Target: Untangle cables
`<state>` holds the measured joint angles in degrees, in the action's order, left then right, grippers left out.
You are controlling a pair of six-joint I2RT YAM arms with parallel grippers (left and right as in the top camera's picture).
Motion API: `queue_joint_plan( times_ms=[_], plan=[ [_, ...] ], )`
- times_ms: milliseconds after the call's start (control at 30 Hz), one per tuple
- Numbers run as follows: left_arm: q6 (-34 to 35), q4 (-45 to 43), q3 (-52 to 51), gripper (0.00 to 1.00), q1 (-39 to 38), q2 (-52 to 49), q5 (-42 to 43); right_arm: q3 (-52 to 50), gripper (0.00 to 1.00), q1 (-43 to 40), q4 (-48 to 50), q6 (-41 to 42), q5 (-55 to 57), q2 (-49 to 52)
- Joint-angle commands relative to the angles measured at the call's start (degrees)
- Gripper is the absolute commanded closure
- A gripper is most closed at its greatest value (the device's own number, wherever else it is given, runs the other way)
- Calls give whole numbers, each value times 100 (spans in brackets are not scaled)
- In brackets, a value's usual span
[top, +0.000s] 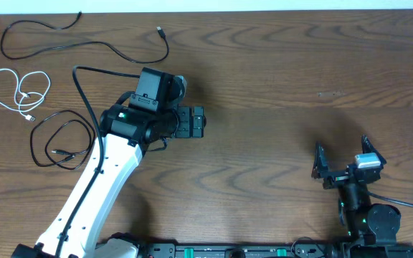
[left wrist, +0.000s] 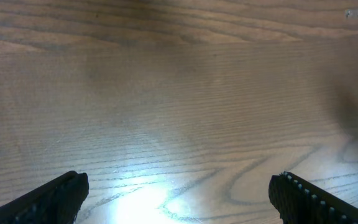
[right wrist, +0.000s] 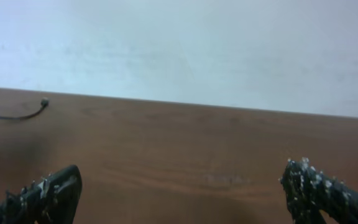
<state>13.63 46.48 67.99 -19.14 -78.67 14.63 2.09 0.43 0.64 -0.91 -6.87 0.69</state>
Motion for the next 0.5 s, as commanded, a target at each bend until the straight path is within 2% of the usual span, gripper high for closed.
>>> queue_joint_plan(
  times_ms=[0, 267, 467],
  plan=[
    [-50, 20, 26, 2, 20, -31, -79, -186, 1, -28, 258, -90, -35, -42],
    [-50, 20, 26, 2, 20, -31, -79, -177, 1, -22, 267, -92, -15, -42],
    [-50, 20, 26, 2, 20, -31, -79, -177, 1, -22, -372, -92, -15, -42]
  ],
)
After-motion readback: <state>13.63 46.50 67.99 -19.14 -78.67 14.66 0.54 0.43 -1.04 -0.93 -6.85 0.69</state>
